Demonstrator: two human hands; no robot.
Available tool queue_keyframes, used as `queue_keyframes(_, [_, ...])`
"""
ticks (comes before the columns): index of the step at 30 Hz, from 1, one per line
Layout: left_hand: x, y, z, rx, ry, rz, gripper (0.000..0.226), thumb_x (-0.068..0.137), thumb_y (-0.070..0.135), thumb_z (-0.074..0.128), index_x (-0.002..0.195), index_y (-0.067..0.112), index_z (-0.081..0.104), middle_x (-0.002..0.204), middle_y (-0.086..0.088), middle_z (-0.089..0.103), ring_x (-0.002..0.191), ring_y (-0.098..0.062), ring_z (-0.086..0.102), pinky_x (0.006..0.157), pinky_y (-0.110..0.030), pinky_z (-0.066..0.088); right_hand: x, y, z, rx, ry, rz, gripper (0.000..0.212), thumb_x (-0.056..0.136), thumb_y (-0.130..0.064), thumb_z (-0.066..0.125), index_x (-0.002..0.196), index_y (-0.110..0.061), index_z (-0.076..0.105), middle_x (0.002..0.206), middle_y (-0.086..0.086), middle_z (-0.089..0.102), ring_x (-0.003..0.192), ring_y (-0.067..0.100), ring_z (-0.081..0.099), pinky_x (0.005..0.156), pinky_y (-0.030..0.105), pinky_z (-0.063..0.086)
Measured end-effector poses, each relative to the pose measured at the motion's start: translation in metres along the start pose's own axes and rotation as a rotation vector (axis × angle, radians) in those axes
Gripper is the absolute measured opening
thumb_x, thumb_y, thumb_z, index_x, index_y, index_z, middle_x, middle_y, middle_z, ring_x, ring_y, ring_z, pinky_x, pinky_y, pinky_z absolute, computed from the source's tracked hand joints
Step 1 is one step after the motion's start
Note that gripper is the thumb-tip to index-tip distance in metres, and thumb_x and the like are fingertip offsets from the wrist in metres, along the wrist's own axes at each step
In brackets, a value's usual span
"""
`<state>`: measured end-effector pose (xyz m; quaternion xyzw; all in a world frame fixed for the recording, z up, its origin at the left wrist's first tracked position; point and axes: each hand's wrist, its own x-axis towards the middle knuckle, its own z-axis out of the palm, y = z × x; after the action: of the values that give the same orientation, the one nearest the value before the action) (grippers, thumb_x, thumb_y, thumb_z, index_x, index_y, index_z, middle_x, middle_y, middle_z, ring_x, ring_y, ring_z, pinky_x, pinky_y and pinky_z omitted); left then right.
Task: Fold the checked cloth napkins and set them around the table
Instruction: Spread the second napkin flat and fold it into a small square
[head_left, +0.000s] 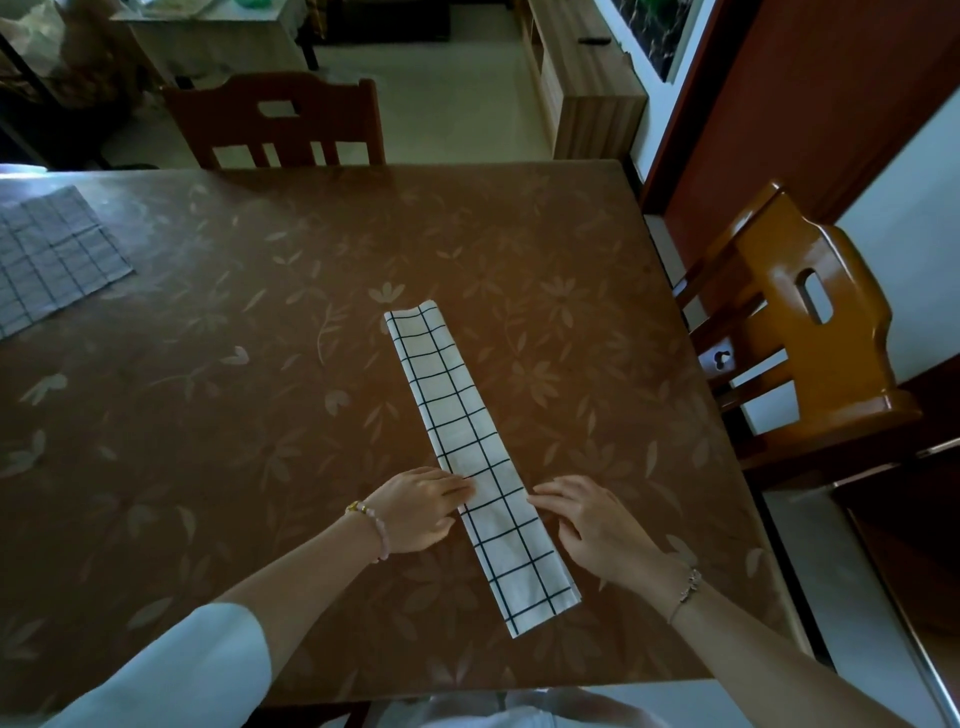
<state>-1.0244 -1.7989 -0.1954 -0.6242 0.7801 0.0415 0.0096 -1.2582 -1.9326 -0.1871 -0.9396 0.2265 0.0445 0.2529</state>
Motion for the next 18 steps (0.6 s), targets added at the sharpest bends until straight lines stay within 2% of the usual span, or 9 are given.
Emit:
queue_keyframes(2, [-0.001, -0.006, -0.005, -0.092, -0.143, -0.036, 0.056, 0.089, 0.04, 0.053, 0.14, 0.02, 0.038, 0.139, 0.003, 0.047, 0.127, -0.014, 0.045, 0.108, -0.028, 0.03, 0.001, -0.001, -0.001, -0.014, -0.029, -0.014, 0.051, 0.091, -0.009, 0.042, 0.136, -0.032, 0.043, 0.14, -0.019, 0.038, 0.135, 0.004, 0.021, 0.112, 0.026, 0.017])
queue_keyframes(3, [0.0, -0.009, -0.008, -0.111, -0.206, -0.055, 0.061, 0.09, 0.044, 0.05, 0.143, 0.022, 0.03, 0.143, 0.002, 0.041, 0.13, -0.016, 0.04, 0.109, -0.029, 0.026, 0.001, -0.001, -0.001, -0.021, -0.045, -0.013, 0.051, 0.092, -0.008, 0.041, 0.136, -0.033, 0.043, 0.141, -0.019, 0.037, 0.136, 0.004, 0.019, 0.112, 0.026, 0.015])
queue_keyframes(5, [0.005, -0.013, -0.011, -0.085, -0.232, -0.032, 0.067, 0.088, 0.049, 0.051, 0.145, 0.023, 0.025, 0.143, 0.002, 0.041, 0.13, -0.016, 0.038, 0.109, -0.029, 0.026, 0.001, -0.001, 0.0, -0.04, -0.079, -0.005, 0.052, 0.092, -0.008, 0.041, 0.136, -0.034, 0.043, 0.143, -0.018, 0.035, 0.137, 0.005, 0.017, 0.114, 0.029, 0.014])
queue_keyframes(8, [0.01, -0.018, -0.005, -0.046, -0.161, 0.06, 0.065, 0.083, 0.051, 0.056, 0.138, 0.019, 0.041, 0.133, 0.002, 0.051, 0.122, -0.015, 0.048, 0.105, -0.03, 0.035, 0.0, 0.0, 0.001, -0.046, -0.097, 0.015, 0.055, 0.091, -0.006, 0.039, 0.136, -0.037, 0.042, 0.144, -0.017, 0.033, 0.138, 0.007, 0.016, 0.116, 0.032, 0.011])
queue_keyframes(11, [0.01, -0.022, 0.007, 0.043, 0.016, 0.167, 0.05, 0.076, 0.054, 0.064, 0.112, 0.02, 0.063, 0.108, 0.004, 0.065, 0.098, -0.011, 0.062, 0.085, -0.025, 0.051, -0.002, -0.001, 0.002, -0.027, -0.098, 0.04, 0.056, 0.091, -0.005, 0.039, 0.136, -0.039, 0.041, 0.146, -0.018, 0.031, 0.138, 0.008, 0.015, 0.115, 0.03, 0.008])
queue_keyframes(15, [0.01, -0.022, 0.017, 0.078, 0.153, 0.289, 0.034, 0.081, 0.047, 0.06, 0.095, 0.018, 0.068, 0.096, 0.001, 0.066, 0.087, -0.014, 0.063, 0.074, -0.026, 0.055, -0.002, -0.001, 0.005, -0.027, -0.099, 0.063, 0.057, 0.091, -0.006, 0.038, 0.136, -0.041, 0.04, 0.146, -0.019, 0.029, 0.139, 0.008, 0.013, 0.114, 0.029, 0.006])
queue_keyframes(18, [0.01, -0.018, 0.022, 0.062, 0.257, 0.313, 0.021, 0.086, 0.028, 0.052, 0.091, 0.015, 0.068, 0.092, -0.001, 0.067, 0.084, -0.015, 0.063, 0.071, -0.027, 0.056, -0.003, -0.002, 0.005, -0.023, -0.097, 0.075, 0.06, 0.09, -0.005, 0.038, 0.137, -0.042, 0.039, 0.147, -0.02, 0.028, 0.139, 0.006, 0.011, 0.113, 0.028, 0.002])
